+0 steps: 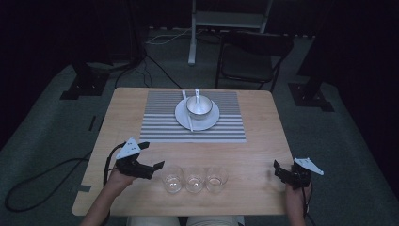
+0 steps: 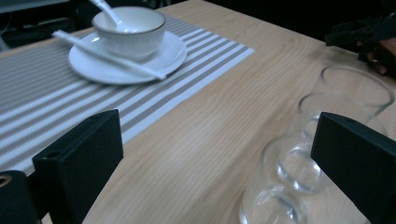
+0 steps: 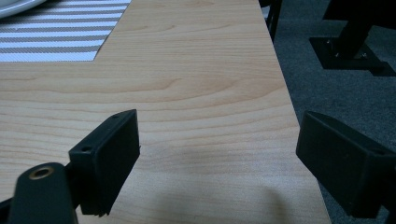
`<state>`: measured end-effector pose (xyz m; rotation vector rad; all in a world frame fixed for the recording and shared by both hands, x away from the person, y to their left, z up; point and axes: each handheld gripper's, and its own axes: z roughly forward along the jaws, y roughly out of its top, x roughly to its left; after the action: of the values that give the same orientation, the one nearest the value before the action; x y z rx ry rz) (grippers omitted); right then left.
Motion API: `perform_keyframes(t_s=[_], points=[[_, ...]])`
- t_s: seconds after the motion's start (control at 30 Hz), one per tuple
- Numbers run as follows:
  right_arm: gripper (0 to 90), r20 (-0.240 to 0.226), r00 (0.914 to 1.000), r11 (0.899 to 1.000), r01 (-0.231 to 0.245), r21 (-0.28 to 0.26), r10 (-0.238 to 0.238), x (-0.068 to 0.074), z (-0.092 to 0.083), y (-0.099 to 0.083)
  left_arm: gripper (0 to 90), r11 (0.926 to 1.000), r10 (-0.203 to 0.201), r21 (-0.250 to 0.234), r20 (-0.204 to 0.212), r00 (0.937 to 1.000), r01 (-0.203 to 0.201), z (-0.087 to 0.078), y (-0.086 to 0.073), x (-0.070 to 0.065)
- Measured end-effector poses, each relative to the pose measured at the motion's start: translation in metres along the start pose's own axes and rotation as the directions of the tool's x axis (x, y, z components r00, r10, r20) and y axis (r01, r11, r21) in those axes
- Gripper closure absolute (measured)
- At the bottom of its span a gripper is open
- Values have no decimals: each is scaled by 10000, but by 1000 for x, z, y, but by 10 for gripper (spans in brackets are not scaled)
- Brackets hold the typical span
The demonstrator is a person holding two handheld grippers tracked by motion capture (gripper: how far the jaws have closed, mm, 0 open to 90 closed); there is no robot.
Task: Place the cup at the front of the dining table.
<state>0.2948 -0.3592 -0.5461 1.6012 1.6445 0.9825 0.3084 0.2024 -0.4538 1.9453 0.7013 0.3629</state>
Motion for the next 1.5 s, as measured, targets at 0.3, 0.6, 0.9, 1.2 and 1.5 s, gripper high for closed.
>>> perform_keyframes(t_s=[0.3, 0.6, 0.9, 1.2, 1.5], points=[[130, -38, 10000, 10000, -12, -5, 12, 0, 0, 0, 29, 9959, 905, 25, 563, 9943, -908, 23, 36, -22], [130, -95, 10000, 10000, -29, -24, 29, 0, 0, 0, 29, 9884, 1378, 431, 1537, 9785, -1459, 50, 57, -46], [130, -128, 9999, 10000, -21, -39, 21, -1, 0, 0, 30, 9737, 1784, 945, 2495, 9518, -2073, 77, 74, -75], [130, -164, 9999, 10000, -26, -65, 25, -1, 0, 0, 32, 9308, 2298, 2118, 2946, 9276, -2979, 108, 71, -103], [130, -178, 9998, 10000, -28, -80, 26, -1, -1, 0, 32, 8760, 2693, 3040, 3355, 9027, -3744, 138, 70, -125]])
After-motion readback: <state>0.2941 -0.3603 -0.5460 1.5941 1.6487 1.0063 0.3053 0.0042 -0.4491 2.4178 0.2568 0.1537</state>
